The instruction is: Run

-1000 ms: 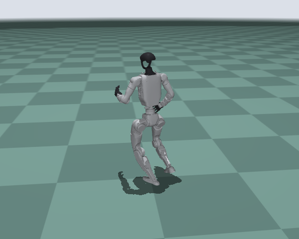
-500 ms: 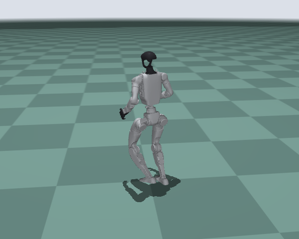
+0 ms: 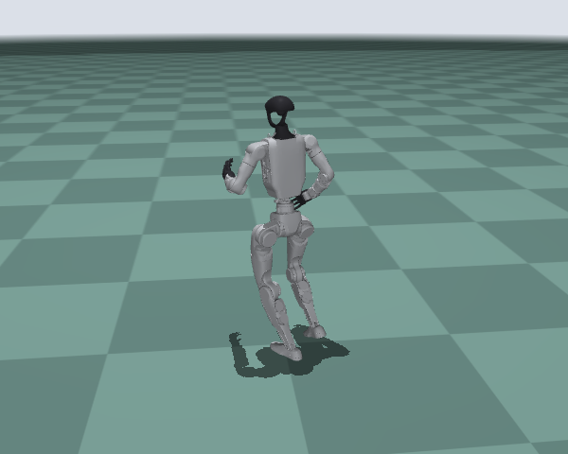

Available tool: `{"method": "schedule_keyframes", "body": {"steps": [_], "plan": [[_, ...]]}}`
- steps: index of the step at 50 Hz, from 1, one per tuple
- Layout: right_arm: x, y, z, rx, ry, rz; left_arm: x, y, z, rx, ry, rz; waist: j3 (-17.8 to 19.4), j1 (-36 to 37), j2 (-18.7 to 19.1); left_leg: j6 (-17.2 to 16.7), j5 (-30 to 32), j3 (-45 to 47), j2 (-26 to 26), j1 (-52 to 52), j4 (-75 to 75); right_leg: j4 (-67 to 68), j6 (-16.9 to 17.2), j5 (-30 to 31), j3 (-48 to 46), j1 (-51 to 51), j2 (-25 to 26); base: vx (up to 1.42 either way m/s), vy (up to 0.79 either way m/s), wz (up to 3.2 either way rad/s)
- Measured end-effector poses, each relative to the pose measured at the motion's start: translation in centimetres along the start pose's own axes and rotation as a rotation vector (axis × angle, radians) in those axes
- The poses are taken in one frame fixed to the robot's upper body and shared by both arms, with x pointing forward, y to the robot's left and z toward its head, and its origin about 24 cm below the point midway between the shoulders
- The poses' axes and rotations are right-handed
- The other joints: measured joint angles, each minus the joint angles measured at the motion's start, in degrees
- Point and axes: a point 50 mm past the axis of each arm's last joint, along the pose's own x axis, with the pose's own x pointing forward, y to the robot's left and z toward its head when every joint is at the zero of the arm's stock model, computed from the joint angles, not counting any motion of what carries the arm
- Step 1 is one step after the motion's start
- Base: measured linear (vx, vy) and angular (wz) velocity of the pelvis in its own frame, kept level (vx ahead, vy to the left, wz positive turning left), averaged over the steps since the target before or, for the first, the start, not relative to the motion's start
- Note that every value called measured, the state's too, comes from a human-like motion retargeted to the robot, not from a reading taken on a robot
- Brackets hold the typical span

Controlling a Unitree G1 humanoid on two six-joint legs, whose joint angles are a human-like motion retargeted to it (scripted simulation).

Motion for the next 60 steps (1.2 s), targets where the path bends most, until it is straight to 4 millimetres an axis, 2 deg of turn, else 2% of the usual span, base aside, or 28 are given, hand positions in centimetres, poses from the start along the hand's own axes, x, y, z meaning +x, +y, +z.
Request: {"method": "schedule_keyframes", "body": {"steps": [2, 5, 7, 12, 15, 18, 23, 25, 28, 33, 40, 47, 60], "plan": [[0.2, 0.3, 1.1, -0.001, -0.054, 0.027, -1.6, -0.3, -1.7, 0.004, 0.082, -0.024, -1.11, 0.46, 0.17, -1.49, 7.43, 0.41, 1.56, 0.43, -1.93, -9.03, 0.95, 3.86, 0.06, 1.72, 3.26, 0.07, -0.15, 0.11], [0.9, 0.8, 3.0, 0.004, -0.141, 0.061, -4.1, -0.4, -4.7, 0.024, 0.243, -0.061, -1.72, 2.07, 0.52, -2.38, 8.54, -0.25, 4.31, -2.24, 4.55, -20.06, 2.12, 7.96, 1.16, 4.57, 7.95, 0.01, -0.13, 0.0], [1.4, 1.0, 4.4, -0.005, -0.204, 0.08, -6.1, -0.2, -6.7, 0.051, 0.366, -0.088, -1.62, 3.17, 0.11, -1.85, 5.5, -0.15, 5.78, -4.65, 12.97, -22.11, 1.84, 6.21, 1.98, 5.43, 9.08, -0.05, -0.11, -0.06], [3.6, 0.8, 7.9, -0.093, -0.336, 0.107, -10.9, 1.4, -11.3, 0.151, 0.684, -0.137, 0.48, 5.74, 1.26, 0.96, -5.16, 0.25, 13.94, -12.17, 37.72, -20.11, 0.57, -5.0, -1.57, 5.91, 10.95, -0.11, -0.08, -0.25], [5.2, 0.4, 8.5, -0.159, -0.343, 0.092, -14.3, 1.7, -14.0, 0.192, 0.884, -0.143, 1.52, 6.4, 2.11, 2.09, -8.55, -0.2, 16.9, -15.94, 43.21, -19.43, 0.45, -7.61, -3.35, 5.37, 11.6, -0.12, -0.02, -0.13], [6.0, -0.1, 6.8, -0.186, -0.254, 0.073, -18.3, 0.8, -16.2, 0.185, 1.077, -0.168, 0.85, 6.51, 2.73, 1.65, -8.31, -0.12, 17.04, -16.8, 37.5, -24.1, 1.49, -4.75, -3.7, 6.37, 12.35, -0.06, 0.05, -0.01], [5.7, -2.0, 1.2, -0.202, 0.013, 0.038, -24.6, -0.9, -17.6, 0.132, 1.342, -0.258, -2.03, 5.57, 3.64, -0.7, -3.94, 0.55, 14.42, -12.96, 17.25, -35.68, 4.35, 2.4, -3.88, 9.83, 12.71, 0.02, 0.09, 0.12], [5.2, -3.0, -1.1, -0.206, 0.126, 0.02, -26.4, -1.4, -17.7, 0.109, 1.416, -0.294, -3.16, 4.66, 3.88, -1.38, -1.57, 1.1, 12.96, -10.48, 9.3, -39.75, 5.5, 4.37, -4.37, 11.27, 12.18, 0.06, 0.09, 0.29], [4.0, -4.4, -4.0, -0.209, 0.284, -0.009, -28.0, -2.0, -17.7, 0.082, 1.481, -0.323, -4.28, 3.59, 4.54, -2.2, -0.14, 1.37, 11.8, -8.24, 3.15, -42.41, 6.95, 5.43, -5.44, 12.23, 11.48, 0.04, 0.08, 0.2], [1.8, -5.8, -7.6, -0.19, 0.49, -0.042, -28.4, -2.2, -17.8, 0.054, 1.505, -0.305, -5.77, 2.64, 5.09, -3.41, 2.22, 1.62, 10.1, -6.21, -2.89, -44.78, 8.72, 6.21, -6.91, 12.9, 10.23, 0.02, 0.02, 0.05], [-0.1, -5.7, -9.9, -0.121, 0.622, -0.054, -26.5, -1.8, -18.1, 0.025, 1.443, -0.211, -6.28, 2.01, 4.6, -4.09, 6.09, 1.71, 7.71, -2.72, -10.44, -47.79, 9.95, 7.04, -7.79, 14.56, 8.77, 0.0, 0.0, 0.0], [-0.6, -5.1, -10.4, -0.061, 0.641, -0.078, -25.1, -1.6, -18.1, 0.004, 1.378, -0.137, -6.11, 1.82, 4.13, -4.2, 8.4, 1.59, 6.47, -0.26, -14.92, -49.43, 10.38, 7.33, -7.81, 15.77, 8.19, 0.0, 0.0, 0.0], [-0.4, -4.9, -10.1, -0.02, 0.608, -0.135, -24.3, -1.2, -17.9, -0.004, 1.318, -0.065, -5.43, 1.8, 3.74, -4.26, 9.02, 1.39, 6.05, 0.58, -15.57, -50.06, 10.88, 7.23, -7.63, 16.67, 7.94, 0.0, 0.0, 0.0]]}}
